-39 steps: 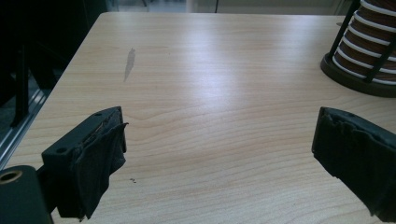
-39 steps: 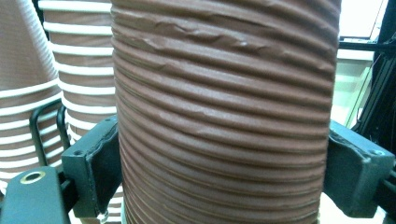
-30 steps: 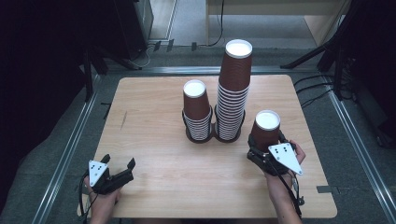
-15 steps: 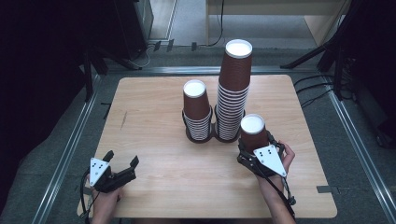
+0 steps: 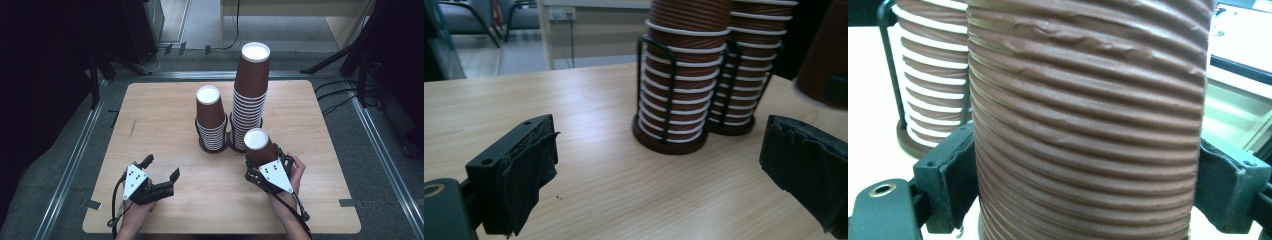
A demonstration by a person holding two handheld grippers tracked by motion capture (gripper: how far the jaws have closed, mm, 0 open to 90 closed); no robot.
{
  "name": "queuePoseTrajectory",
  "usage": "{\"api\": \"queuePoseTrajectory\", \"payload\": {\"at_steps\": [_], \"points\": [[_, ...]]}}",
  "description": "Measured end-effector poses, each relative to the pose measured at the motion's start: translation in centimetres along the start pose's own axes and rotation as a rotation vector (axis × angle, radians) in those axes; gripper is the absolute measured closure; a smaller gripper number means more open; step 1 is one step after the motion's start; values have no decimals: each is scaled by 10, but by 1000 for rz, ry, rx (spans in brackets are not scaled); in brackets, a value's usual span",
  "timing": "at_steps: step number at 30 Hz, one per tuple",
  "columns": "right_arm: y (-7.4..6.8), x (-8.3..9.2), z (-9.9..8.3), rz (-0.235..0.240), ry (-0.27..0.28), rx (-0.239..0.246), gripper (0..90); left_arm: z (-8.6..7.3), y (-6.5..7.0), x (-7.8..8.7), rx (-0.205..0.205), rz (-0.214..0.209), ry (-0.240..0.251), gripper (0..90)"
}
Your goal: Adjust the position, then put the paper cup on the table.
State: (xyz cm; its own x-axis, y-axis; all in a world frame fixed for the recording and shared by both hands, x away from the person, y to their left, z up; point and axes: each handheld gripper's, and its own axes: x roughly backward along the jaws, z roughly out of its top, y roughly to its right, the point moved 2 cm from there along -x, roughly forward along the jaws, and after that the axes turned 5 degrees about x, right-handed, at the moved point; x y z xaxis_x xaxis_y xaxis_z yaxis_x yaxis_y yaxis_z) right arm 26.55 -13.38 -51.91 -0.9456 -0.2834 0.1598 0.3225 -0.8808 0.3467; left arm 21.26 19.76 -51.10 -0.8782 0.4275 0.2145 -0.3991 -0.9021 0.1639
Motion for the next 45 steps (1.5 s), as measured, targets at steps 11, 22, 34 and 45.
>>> {"api": "queuePoseTrajectory", "payload": {"at_steps": [11,22,34,45], "points": [[-17,-2,1,42,1,43,120,4,18,0,-15,-52,7,23],[-27,0,2,69,6,80,119,10,31,1,-19,-91,15,23],[-36,2,3,90,26,153,119,11,41,-4,-21,-122,-6,23],[-45,4,4,99,53,265,119,11,46,-4,-15,-167,-21,23]]}}
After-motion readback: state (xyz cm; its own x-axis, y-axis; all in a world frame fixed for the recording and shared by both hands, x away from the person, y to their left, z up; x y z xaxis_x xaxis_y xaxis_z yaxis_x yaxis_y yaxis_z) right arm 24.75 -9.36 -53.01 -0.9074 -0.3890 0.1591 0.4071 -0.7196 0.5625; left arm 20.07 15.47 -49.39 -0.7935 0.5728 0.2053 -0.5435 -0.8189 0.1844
